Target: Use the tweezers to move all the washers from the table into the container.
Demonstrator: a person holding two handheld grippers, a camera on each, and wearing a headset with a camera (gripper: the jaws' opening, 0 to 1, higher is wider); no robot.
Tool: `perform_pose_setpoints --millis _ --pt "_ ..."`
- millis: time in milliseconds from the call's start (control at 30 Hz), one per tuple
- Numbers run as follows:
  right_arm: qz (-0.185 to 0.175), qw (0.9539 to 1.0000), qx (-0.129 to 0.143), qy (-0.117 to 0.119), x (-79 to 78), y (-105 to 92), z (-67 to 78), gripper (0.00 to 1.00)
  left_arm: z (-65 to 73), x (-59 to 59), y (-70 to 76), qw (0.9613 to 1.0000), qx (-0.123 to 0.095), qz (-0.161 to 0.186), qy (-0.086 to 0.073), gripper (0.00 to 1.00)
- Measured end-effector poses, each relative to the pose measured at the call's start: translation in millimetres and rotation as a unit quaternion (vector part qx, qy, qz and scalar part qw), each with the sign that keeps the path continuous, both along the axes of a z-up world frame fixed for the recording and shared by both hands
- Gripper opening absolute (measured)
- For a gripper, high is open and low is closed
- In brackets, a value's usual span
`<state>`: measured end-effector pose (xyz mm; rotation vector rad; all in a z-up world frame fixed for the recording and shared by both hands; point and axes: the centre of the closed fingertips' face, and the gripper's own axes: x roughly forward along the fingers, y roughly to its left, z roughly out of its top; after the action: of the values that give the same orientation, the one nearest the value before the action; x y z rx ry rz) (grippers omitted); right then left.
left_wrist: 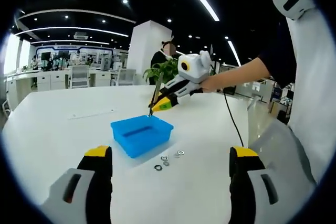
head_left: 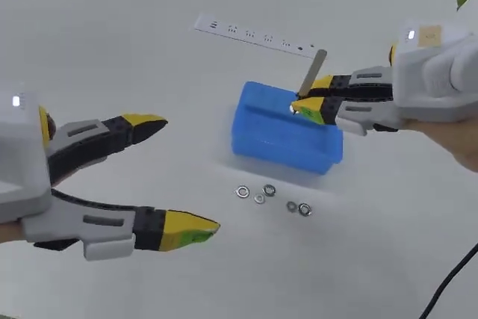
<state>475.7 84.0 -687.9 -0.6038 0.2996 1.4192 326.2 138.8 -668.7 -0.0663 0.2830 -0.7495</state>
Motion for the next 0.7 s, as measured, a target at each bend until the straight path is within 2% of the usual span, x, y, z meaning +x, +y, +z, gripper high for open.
perform_pose_setpoints --millis 67,100,167,233,267,333,367,467,533,700 --pt "-0.007 0.9999 -0.009 0.002 10.6 -0.6 -11.8 0.09 -5.5 0.5 -0.5 1.0000 0.009 0.001 0.002 1.00" --pt "-0.014 0.9998 -0.011 0.011 16.0 -1.2 -18.5 0.09 -7.3 0.5 -0.7 0.9999 0.015 0.001 0.001 1.00" --pt "-0.019 0.9997 -0.012 0.013 23.2 -0.6 -26.0 0.09 -10.7 1.5 -0.7 0.9997 0.022 0.003 0.001 1.00" --pt "-0.024 0.9994 -0.010 0.021 26.9 0.9 -31.0 0.09 -11.0 3.8 0.9 0.9995 0.031 0.009 -0.008 1.00" --pt "-0.026 0.9993 -0.010 0.023 29.2 2.3 -34.9 0.09 -8.8 6.8 2.9 0.9993 0.029 0.019 -0.018 1.00" --pt "-0.028 0.9992 -0.009 0.026 31.2 4.6 -39.7 0.09 -4.6 9.8 1.3 0.9992 0.004 0.031 -0.024 1.00" --pt "-0.029 0.9991 -0.009 0.028 31.6 5.8 -42.1 0.09 -5.2 10.1 1.1 0.9992 0.005 0.032 -0.024 1.00" --pt "-0.027 0.9989 -0.011 0.035 30.8 10.8 -52.7 0.09 -12.8 11.4 0.4 0.9987 0.025 0.036 -0.024 1.00" --pt "-0.023 0.9989 -0.015 0.037 29.2 13.5 -59.5 0.09 -16.8 11.3 0.1 0.9986 0.031 0.039 -0.020 1.00" --pt "-0.022 0.9986 -0.019 0.045 27.9 15.2 -72.3 0.09 -17.5 9.6 -2.1 0.9972 0.043 0.048 -0.037 0.99"
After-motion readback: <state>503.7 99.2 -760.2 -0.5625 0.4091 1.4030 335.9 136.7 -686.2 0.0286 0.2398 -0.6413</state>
